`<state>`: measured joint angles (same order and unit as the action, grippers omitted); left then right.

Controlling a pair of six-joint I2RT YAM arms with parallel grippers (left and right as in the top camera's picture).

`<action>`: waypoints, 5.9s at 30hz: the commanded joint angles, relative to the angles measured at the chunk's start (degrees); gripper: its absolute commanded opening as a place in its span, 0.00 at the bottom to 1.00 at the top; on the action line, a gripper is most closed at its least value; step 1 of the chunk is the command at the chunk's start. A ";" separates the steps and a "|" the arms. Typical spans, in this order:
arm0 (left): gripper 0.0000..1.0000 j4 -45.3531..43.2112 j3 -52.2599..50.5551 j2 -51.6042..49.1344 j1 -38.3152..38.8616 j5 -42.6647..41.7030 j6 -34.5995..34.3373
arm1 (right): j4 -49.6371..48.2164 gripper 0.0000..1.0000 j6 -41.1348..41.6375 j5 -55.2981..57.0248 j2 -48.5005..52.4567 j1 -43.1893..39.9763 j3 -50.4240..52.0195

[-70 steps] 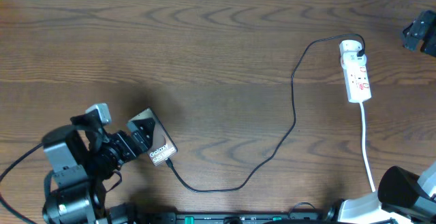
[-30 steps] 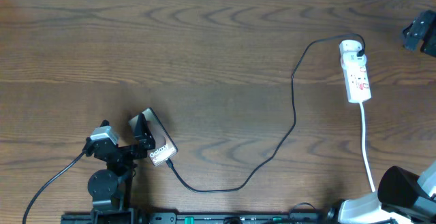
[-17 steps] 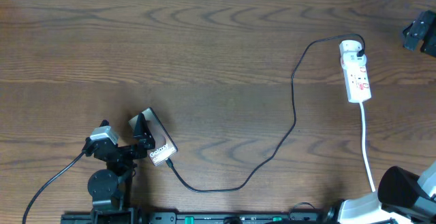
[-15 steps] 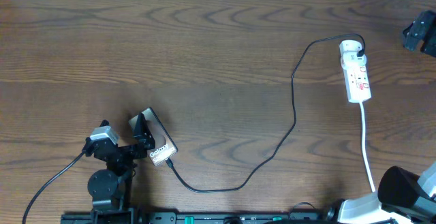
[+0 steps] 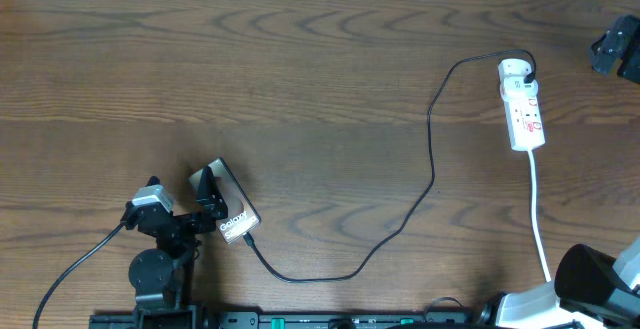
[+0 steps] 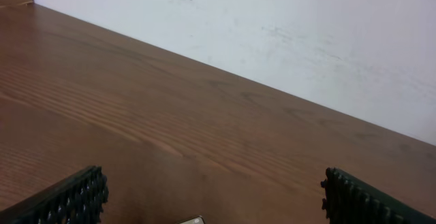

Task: Plug charger to phone and switch on socket

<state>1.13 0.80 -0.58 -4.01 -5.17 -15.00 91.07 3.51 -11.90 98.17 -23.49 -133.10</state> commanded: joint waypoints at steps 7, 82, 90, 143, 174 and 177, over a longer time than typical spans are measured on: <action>0.99 2.64 -0.55 0.35 0.13 -0.35 0.50 | 0.07 0.99 0.72 0.20 -0.57 0.33 -0.33; 0.99 2.64 -0.55 0.35 0.13 -0.35 0.52 | -86.88 0.99 0.26 14.36 -97.90 22.58 132.78; 0.99 2.64 -0.55 0.35 0.13 -0.35 0.52 | -86.79 0.99 0.02 14.14 -97.90 22.91 132.78; 0.99 2.64 -0.55 0.35 0.13 -0.35 0.52 | -86.77 0.99 -5.29 12.83 -97.90 22.95 132.78; 0.99 2.64 -0.55 0.35 0.13 -0.33 0.50 | -86.77 0.99 -5.29 12.83 -97.90 22.95 132.78; 0.99 2.64 -0.55 0.35 0.13 -0.35 0.52 | -86.77 0.99 -5.29 12.83 -97.90 22.95 132.78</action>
<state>1.56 1.10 -0.58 -4.01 -5.17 -15.00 4.03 -0.89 1.08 0.69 -0.97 -0.36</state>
